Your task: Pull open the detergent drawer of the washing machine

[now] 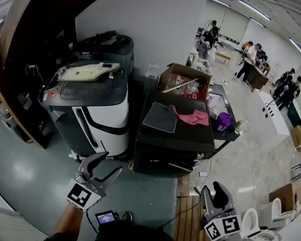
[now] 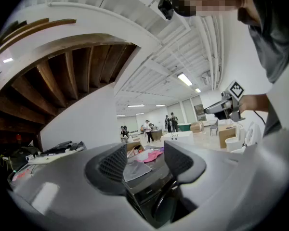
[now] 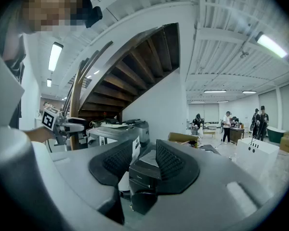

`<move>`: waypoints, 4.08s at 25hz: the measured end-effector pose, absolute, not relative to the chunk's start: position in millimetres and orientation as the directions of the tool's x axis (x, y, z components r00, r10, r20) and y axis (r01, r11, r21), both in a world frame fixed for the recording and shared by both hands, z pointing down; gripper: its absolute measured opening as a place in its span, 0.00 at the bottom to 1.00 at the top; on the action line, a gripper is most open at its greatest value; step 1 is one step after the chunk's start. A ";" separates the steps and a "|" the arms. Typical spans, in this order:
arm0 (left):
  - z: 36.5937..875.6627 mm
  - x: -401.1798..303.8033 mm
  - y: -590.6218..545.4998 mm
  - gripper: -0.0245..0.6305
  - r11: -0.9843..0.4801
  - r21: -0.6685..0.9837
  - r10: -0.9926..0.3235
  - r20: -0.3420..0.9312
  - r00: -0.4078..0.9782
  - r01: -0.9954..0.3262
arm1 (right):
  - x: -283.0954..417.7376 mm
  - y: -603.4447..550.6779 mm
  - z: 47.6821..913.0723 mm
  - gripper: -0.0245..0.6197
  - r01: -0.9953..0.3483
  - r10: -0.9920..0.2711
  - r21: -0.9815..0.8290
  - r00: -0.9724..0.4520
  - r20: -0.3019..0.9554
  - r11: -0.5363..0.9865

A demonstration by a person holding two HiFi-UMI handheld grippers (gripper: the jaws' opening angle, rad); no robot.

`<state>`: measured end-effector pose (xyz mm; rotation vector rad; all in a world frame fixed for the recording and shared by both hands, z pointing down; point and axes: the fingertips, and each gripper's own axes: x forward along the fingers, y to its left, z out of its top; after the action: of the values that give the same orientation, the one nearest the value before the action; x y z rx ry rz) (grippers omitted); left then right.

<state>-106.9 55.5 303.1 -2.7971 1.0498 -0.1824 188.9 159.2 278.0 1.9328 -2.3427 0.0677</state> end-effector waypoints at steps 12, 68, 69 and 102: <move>313.2 -120.2 37.4 0.44 -0.781 -0.180 -0.616 0.062 0.785 -0.598 | 157.5 144.6 285.4 0.27 -0.984 -0.978 0.021 -0.173 0.112 0.176; 341.2 2.4 -18.1 0.44 -0.498 -0.120 -0.866 0.121 0.485 -0.859 | 259.3 -61.8 293.4 0.27 -0.727 -0.735 -0.166 -0.678 0.017 0.666; 345.0 4.7 -21.0 0.44 -0.504 -0.104 -0.862 0.128 0.491 -0.857 | 261.2 -61.6 294.8 0.27 -0.729 -0.737 -0.169 -0.675 0.020 0.663; 532.0 -11.6 -183.2 0.44 -0.689 0.219 -0.652 0.229 0.723 -0.691 | 209.3 -137.5 335.4 0.27 -0.893 -0.882 -0.081 -0.451 0.138 0.444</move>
<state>-11.6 -183.2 532.0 -3.1821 1.2712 -0.2307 209.3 -137.5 335.4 1.6037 -2.6043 0.2175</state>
